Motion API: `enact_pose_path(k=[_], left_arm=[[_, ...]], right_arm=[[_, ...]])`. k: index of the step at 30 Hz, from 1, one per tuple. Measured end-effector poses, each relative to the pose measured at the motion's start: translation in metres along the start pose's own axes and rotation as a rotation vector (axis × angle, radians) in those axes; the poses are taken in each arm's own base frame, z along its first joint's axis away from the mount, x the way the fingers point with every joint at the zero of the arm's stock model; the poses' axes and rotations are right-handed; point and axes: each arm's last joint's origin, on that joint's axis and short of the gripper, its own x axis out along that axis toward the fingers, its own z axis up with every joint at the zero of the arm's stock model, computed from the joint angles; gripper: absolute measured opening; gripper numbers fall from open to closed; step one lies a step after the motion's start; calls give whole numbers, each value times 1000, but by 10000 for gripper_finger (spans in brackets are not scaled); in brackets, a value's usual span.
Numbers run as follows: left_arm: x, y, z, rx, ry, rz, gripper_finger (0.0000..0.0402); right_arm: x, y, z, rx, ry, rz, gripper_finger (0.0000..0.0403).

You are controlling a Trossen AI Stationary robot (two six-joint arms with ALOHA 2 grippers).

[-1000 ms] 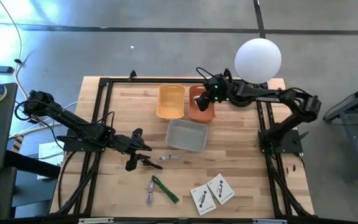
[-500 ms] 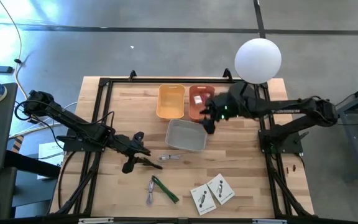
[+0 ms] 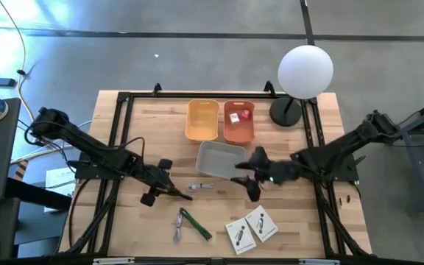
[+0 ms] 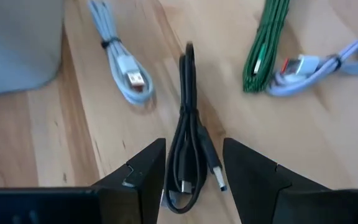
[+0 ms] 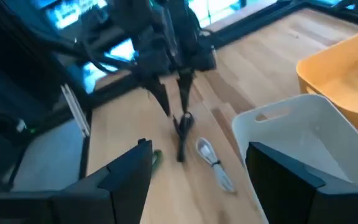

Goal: Pick and place items into bin
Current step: Put the black charger cable into the yellow bin

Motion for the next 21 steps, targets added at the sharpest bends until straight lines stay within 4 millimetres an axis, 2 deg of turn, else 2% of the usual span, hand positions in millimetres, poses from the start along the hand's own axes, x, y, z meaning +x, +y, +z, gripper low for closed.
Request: enact_pose_path(k=[5, 10, 15, 21], left_arm=[[9, 0, 2, 42, 3, -4, 150], [14, 0, 22, 159, 1, -4, 150], [25, 0, 38, 281, 90, -10, 150], [45, -1, 40, 290, 212, -36, 150]], right_arm=[[-22, 21, -24, 63, -46, -73, 247], [-42, 34, -42, 113, -105, -122, 247], [-52, 41, -49, 138, -127, -109, 247], [-55, 43, -52, 151, -113, -90, 247]])
